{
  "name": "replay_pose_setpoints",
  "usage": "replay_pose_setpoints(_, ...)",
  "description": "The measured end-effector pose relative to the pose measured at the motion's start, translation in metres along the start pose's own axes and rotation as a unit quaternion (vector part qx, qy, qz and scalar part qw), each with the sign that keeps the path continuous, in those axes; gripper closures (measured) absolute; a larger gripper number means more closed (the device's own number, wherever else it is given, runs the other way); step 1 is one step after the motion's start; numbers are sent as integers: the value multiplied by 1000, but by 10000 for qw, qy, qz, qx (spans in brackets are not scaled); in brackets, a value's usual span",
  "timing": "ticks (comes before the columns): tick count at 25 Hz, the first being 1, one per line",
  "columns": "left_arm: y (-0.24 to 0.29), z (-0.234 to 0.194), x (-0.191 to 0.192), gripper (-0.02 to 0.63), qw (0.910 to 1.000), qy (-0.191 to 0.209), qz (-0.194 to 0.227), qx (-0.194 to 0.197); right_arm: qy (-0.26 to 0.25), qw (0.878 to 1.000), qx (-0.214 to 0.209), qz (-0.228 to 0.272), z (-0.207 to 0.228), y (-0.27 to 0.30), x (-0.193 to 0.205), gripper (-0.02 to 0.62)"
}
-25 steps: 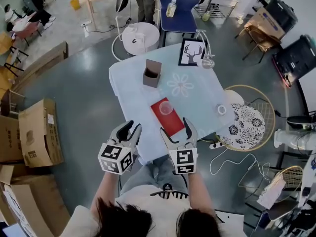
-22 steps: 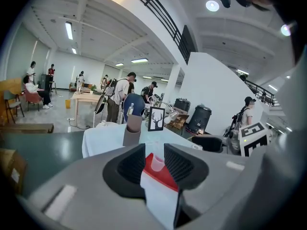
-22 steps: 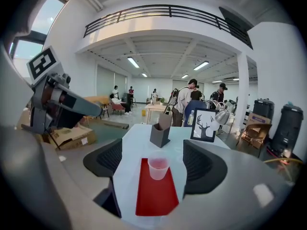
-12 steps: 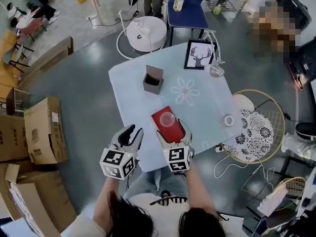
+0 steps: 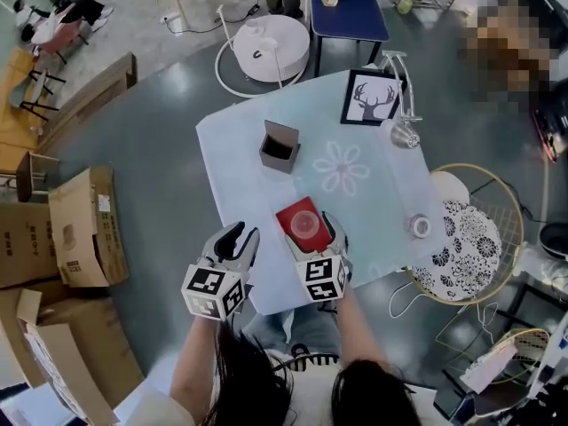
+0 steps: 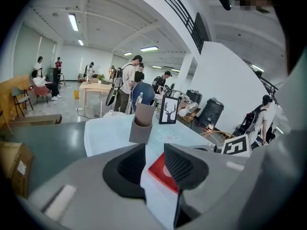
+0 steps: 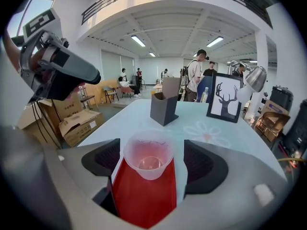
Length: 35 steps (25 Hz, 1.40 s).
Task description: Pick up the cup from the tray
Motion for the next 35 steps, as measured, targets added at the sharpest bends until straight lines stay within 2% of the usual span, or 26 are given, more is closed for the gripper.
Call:
replay_pose_setpoints(5,10,3,0,382,9999,-76,-95,33,-32,9995,-159,-272,1,9,3,174)
replay_pose_setpoints(7,14,4,1,382,9999,-60,-128,55,-87,9995,-136,-284,3,9,3,230)
replay_pose_setpoints(14,20,1,-3,382,9999,-79,-144,-30,-67,9992,-296,-243,4,8,0,238)
replay_pose_setpoints(20,24,5,-6,382,9999,-66,-130,-14,33,9997,-240,-51,8,-2,-18,239)
replay_pose_setpoints(27,28,12,-17,382,10000,32,-45,17,9,10000,1,72,29,-15,-30,239)
replay_pose_setpoints(35,33,14,-23,382,10000,15,-4,-51,266,9978,602,97,75,-30,-28,239)
Point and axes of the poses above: the fingertips, and each gripper's own axes: y forward along the fingers, z to its right, x out of its underside, the point moved 4 cm from there along -y, backward along the fingers, and after that the axes turned 10 degrees about -x, right-handed, at the moved point
